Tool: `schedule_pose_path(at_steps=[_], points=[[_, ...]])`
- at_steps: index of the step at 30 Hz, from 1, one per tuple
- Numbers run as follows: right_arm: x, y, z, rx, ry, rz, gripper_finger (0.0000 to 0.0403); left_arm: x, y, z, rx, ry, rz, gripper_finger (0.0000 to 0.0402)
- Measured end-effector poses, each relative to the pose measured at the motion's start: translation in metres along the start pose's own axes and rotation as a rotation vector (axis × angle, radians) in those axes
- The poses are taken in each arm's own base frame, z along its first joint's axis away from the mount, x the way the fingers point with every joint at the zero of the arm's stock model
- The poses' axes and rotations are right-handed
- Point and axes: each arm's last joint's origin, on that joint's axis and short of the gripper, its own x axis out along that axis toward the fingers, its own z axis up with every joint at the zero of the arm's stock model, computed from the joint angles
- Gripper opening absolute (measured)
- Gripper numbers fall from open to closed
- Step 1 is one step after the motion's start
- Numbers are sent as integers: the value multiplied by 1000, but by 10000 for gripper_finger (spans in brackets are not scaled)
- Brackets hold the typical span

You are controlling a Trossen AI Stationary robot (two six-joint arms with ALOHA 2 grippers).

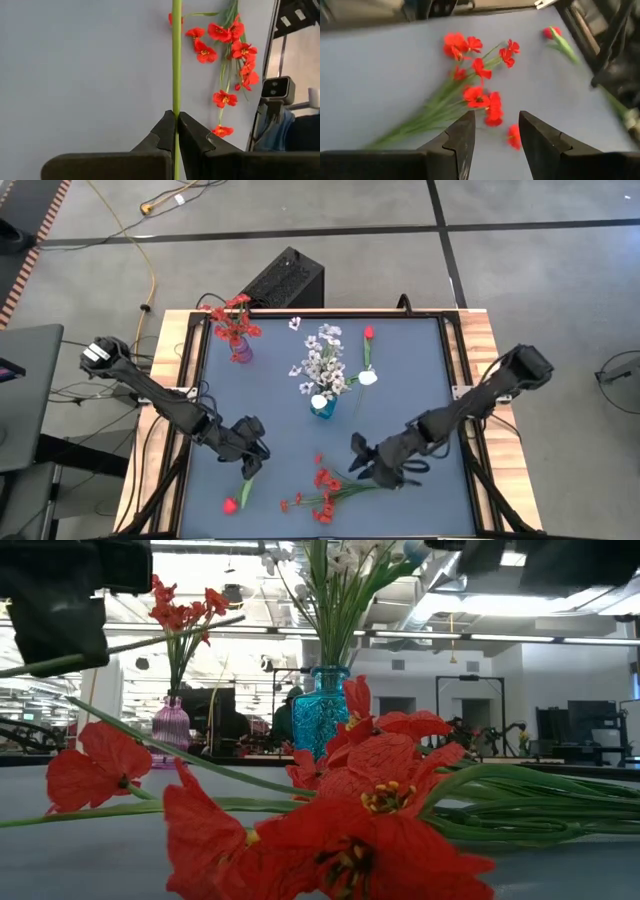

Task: Sort flowers into vase by color
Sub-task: Put the bottom red flower into the purple vase

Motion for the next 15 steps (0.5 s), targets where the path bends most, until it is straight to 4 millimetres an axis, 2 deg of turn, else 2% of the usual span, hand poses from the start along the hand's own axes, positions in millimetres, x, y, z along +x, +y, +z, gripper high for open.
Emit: schedule_pose_path(at_steps=[8,11,15], points=[[37,13,13,-450,102,-319,177,21,-5,-1,-47,-14,-29,0],[49,9,15,-524,132,-408,177,28,-10,3,-45,-50,-90,0],[65,-3,13,-555,265,-487,177,39,-14,11,-64,-113,-153,0]])
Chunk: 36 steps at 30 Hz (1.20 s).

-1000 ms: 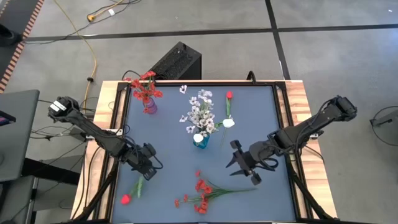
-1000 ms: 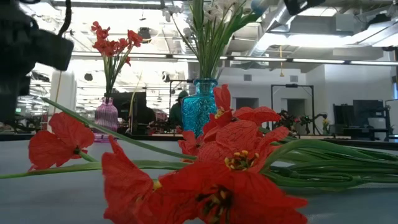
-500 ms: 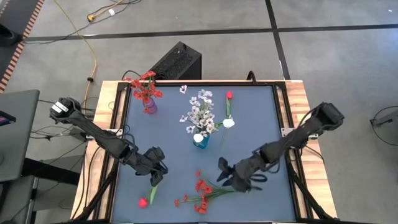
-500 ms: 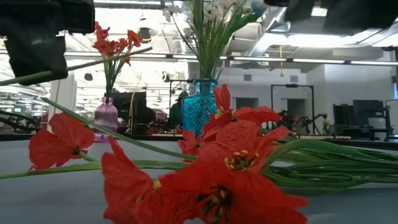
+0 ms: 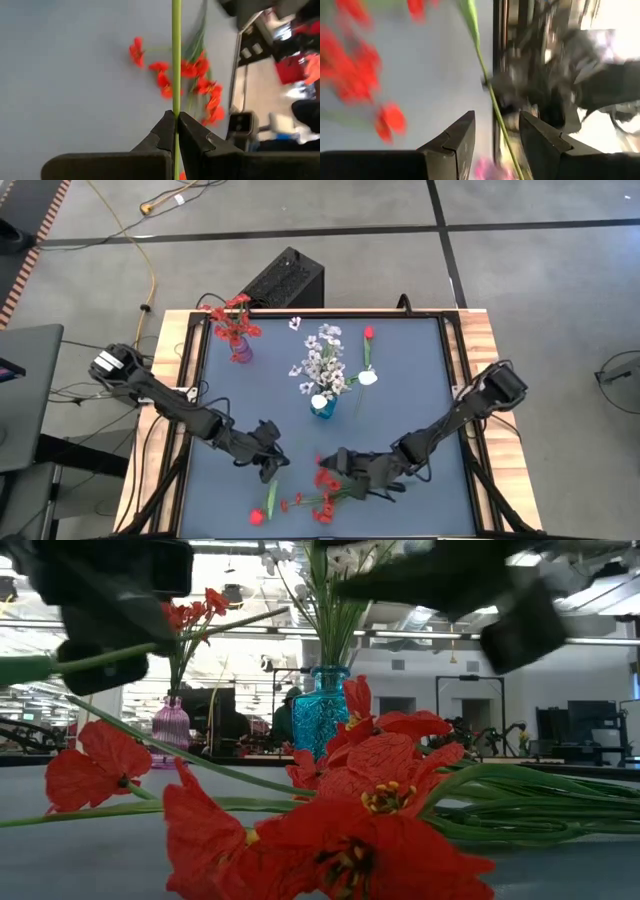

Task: Sort flowers into vase by color
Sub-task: Put the bottom red flower into the purple vase

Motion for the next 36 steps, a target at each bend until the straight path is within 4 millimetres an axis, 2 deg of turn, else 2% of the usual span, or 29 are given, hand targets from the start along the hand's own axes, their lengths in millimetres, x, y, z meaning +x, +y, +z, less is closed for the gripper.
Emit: schedule_pose_path(at_steps=[5,11,24,29,36], points=[[21,-2,1,-104,172,-27,177,15,3,4,-35,-37,-27,0],[40,5,2,-123,204,-12,177,23,6,7,-8,-49,-45,0],[48,4,-14,-134,248,10,173,25,4,14,28,-53,-101,0],[48,4,-13,-132,247,8,139,25,4,14,30,-53,-101,0],[47,4,-12,-134,243,8,57,25,4,14,32,-62,-93,0]])
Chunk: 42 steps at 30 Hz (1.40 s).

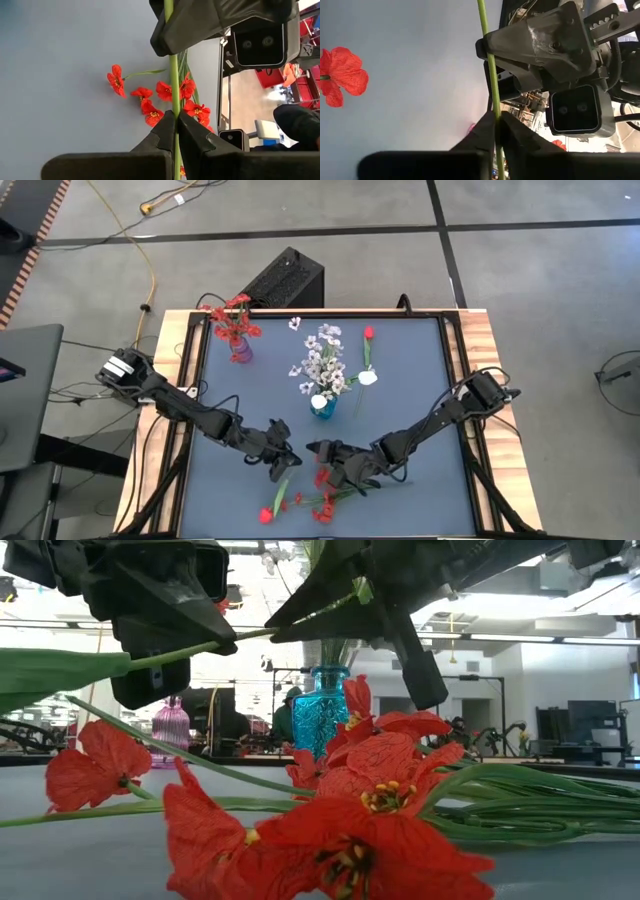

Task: Sort flowers into vase by color
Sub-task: Put the bottom red flower into the purple vase

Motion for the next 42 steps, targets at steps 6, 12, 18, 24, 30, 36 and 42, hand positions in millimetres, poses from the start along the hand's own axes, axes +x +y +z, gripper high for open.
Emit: schedule_pose_path(at_steps=[6,12,18,24,30,36,42], points=[[-5,3,5,-14,-27,23,23,0,-2,1,97,-1,-23,13],[-14,10,9,68,-144,143,23,-2,-3,9,220,-48,-34,56],[-31,-9,-10,371,-237,327,22,-10,-7,18,424,-81,-46,97],[-51,-36,-47,744,-427,484,22,-15,-12,19,653,-150,-10,134],[-65,-37,-84,1052,-671,362,22,-16,-13,23,764,-252,91,152],[-70,-19,-104,1340,-831,163,22,-22,-32,28,951,-440,53,154],[-62,-13,-113,1470,-762,133,22,-31,-47,39,1026,-627,-49,154]])
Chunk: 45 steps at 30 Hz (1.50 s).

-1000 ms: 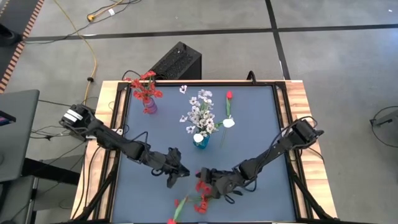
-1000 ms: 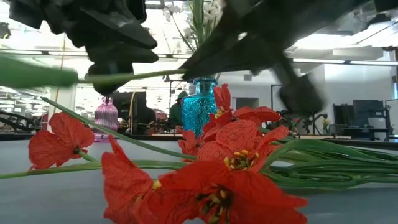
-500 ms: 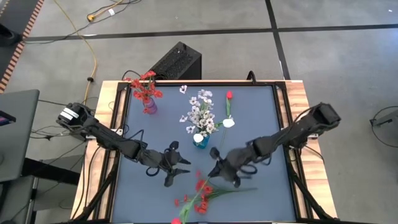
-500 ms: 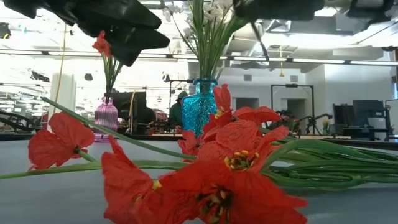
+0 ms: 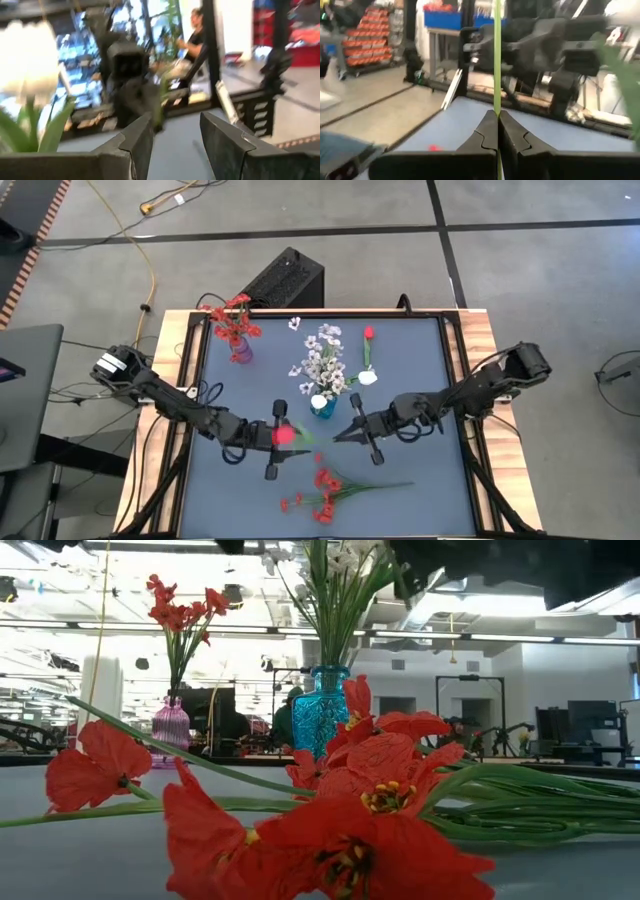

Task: Sort flowers into vase by color
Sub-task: Put the bottom red flower into the purple vase

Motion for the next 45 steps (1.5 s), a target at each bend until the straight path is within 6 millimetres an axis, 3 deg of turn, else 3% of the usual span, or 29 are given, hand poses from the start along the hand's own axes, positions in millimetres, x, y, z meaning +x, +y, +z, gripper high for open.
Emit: schedule_pose_path(at_steps=[6,13,21,27,34,45], points=[[13,-2,4,-4,-34,-26,22,0,0,7,3,-75,-37,154],[36,-5,-9,1,12,-46,22,0,1,6,-23,-69,-21,154],[43,-9,-13,-3,2,-71,22,0,-1,5,-34,-62,-44,149],[41,-10,-8,-4,-9,-76,22,0,-1,7,-21,-76,-42,105],[41,-9,-8,-7,-7,-72,25,0,0,7,5,-80,-40,10],[41,-9,-8,57,-13,-69,86,0,1,8,-39,-76,5,1]])
